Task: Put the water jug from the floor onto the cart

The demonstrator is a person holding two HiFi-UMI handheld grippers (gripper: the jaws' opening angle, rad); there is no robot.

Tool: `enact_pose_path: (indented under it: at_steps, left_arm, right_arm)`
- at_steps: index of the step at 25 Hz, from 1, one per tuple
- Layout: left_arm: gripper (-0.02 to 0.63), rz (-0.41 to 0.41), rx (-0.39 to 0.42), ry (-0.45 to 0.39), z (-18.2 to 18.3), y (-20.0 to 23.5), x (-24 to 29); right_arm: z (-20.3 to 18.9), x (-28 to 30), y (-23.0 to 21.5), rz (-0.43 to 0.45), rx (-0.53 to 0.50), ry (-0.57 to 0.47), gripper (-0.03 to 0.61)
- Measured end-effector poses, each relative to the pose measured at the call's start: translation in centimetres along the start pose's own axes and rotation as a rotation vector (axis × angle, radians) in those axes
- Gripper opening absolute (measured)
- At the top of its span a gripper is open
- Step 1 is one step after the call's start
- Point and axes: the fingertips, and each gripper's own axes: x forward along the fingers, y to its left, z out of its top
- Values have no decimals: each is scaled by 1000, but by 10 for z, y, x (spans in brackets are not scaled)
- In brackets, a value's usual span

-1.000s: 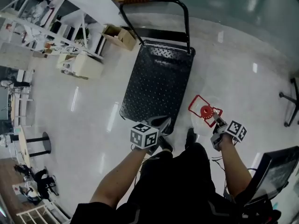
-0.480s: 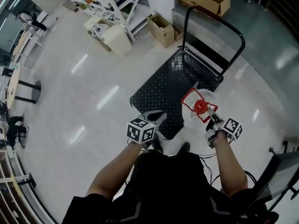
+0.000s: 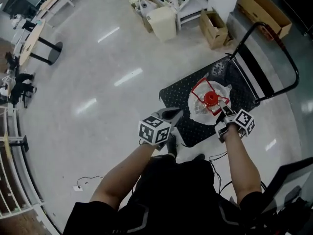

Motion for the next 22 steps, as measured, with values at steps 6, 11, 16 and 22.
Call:
enact_pose_path:
  at_steps: [6, 11, 16, 22]
  left_arm:
    - [0, 78, -60, -33, -3, 47, -32]
    - [0, 107, -118, -36, -9, 74, -31]
    - [0, 112, -146, -6, -33, 87, -32]
    - [0, 72, -143, 3, -39, 67, -16]
  right_arm:
    - [-47, 80, 15, -15, -22, 126, 77]
    - [-60, 121, 8, 0, -59, 181, 77]
    - [-68, 123, 6, 27, -77, 176, 77]
    - [-46, 84, -34, -45, -58, 128, 77]
